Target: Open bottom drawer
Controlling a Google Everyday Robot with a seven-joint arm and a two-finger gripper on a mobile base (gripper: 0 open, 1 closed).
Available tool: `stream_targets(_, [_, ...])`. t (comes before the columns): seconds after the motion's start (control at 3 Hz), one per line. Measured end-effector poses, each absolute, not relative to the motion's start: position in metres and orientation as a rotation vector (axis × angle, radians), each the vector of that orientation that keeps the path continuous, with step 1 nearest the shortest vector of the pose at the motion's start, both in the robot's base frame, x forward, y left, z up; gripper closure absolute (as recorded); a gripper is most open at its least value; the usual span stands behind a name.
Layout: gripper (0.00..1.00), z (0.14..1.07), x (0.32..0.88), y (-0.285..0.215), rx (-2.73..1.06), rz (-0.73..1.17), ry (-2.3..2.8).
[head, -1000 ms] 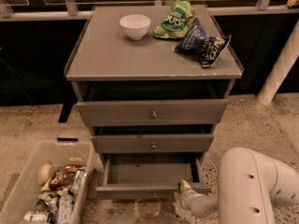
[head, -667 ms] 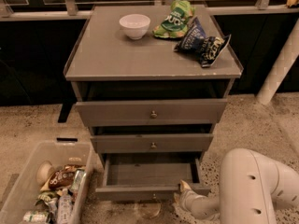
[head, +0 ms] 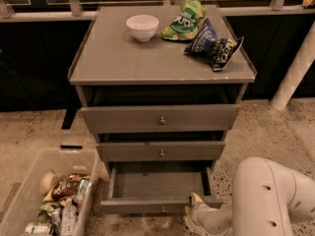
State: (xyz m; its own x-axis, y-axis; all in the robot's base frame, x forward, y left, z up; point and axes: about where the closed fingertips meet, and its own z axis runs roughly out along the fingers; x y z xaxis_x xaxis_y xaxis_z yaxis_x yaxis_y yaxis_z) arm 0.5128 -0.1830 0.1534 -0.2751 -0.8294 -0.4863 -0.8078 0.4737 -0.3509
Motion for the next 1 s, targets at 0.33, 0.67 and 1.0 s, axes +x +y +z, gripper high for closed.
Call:
stream_targets(0.33, [1.00,0.1578,0.5128,-0.1830,-1.351,-0.045,2.103])
stream_targets(0.67, [1.00,0.1554,0.5036,-0.1905,-1.367,-0.053,2.106])
stream_targets(1.0, [1.00,0.1597,0.5036,-0.1905,-1.367,-0.053,2.106])
